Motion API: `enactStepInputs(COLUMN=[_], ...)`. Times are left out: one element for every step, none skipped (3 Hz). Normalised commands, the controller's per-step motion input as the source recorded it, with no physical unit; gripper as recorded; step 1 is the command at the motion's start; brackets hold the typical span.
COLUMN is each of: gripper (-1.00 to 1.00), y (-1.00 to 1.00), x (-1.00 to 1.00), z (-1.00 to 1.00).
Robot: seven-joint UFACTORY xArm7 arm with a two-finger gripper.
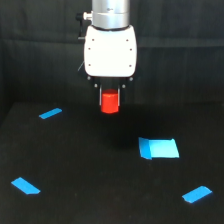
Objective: Pick up the red object from the table
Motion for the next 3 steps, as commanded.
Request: enactStepInputs(gripper=[-1.00,-1.00,-1.00], y=[0.04,-0.03,-0.05], x=[0.17,-0.04,0.01], z=[-0.02,0.04,0.20])
